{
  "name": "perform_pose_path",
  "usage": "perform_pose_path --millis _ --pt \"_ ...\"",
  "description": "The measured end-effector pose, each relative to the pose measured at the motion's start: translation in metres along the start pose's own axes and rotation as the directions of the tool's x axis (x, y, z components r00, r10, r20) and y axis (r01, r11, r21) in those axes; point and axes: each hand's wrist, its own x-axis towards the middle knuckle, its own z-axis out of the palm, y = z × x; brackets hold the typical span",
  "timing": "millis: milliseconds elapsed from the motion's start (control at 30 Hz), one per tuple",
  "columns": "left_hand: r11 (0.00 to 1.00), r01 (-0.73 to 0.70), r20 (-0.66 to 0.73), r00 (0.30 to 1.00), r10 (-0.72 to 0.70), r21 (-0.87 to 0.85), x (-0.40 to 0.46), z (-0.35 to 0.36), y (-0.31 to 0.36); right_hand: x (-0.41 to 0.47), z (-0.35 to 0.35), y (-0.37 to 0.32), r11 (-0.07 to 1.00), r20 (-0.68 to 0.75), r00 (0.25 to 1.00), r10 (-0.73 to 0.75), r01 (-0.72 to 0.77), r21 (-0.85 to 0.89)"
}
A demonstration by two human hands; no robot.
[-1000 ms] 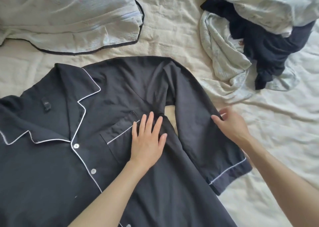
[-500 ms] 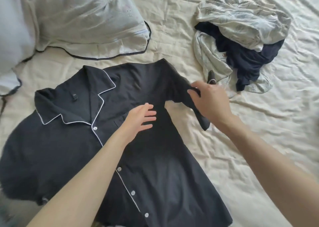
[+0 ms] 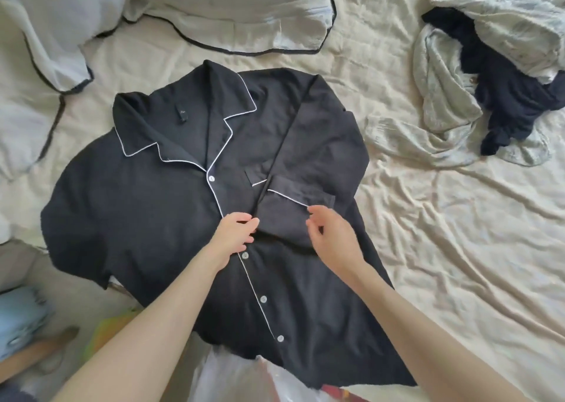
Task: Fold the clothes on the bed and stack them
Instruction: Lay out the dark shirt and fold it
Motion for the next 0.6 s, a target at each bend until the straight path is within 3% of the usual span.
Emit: perform_pose_path --millis 100,200,333,467,600 --pt "0.997 -0.079 -0.079 0.994 0.078 -0.013 0.002 0.013 -0.016 0.016 -0.005 0.022 0.996 -0.118 0.990 0.075 -0.079 -0.030" --pt "0.991 -0.105 -0.108 0.990 0.096 -0.083 0.007 0.023 -0.020 0.037 -0.006 0.028 0.959 -0.021 0.964 0.266 -0.262 0.110" --pt "0.968 -0.121 -0.153 0.984 0.088 -0.221 0.009 0.027 -0.017 0.044 0.002 0.027 0.726 0.118 0.863 0.491 -0.480 0.492" --pt "0.944 -0.201 -0.153 0.974 0.165 -0.260 -0.001 0.014 -0.015 0.023 0.006 0.011 0.743 0.053 0.923 0.380 -0.339 0.577" --pt "0.899 -0.246 -0.173 0.966 0.195 -0.363 -0.021 -0.016 -0.025 -0.007 0.012 -0.008 0.848 0.046 0.984 0.172 -0.171 0.502"
